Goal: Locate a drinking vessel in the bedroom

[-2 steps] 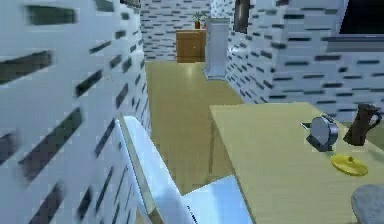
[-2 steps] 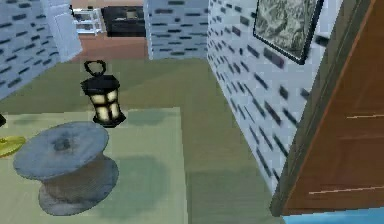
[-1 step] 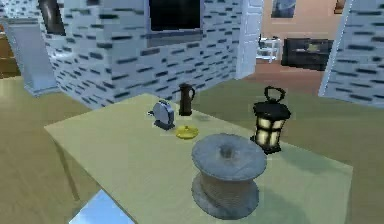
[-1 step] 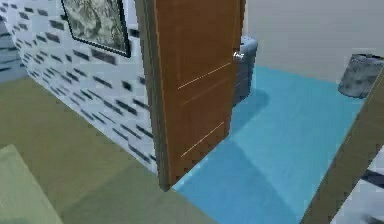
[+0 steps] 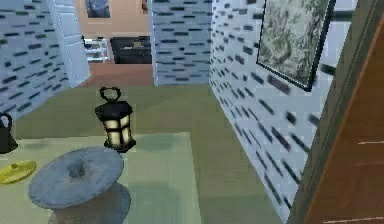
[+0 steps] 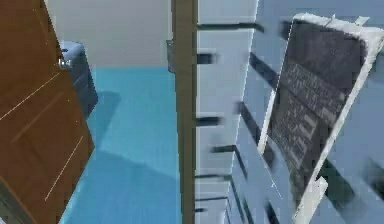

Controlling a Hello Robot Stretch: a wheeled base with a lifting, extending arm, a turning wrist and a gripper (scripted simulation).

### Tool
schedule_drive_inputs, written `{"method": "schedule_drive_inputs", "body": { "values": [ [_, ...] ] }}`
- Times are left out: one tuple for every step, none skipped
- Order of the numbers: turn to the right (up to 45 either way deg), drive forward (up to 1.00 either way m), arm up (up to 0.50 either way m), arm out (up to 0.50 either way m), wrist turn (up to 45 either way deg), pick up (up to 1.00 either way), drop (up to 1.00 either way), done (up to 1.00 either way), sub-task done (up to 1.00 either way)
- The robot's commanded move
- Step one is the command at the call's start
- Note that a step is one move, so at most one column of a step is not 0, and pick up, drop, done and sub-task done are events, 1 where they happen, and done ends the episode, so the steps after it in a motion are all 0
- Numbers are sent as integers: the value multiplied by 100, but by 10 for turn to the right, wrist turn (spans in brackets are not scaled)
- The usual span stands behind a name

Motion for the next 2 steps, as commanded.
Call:
{"method": "schedule_drive_inputs", "body": {
  "values": [
    [450, 0, 0, 0, 0, 0, 0, 0, 0],
    [150, 0, 0, 0, 0, 0, 0, 0, 0]
  ]
}}
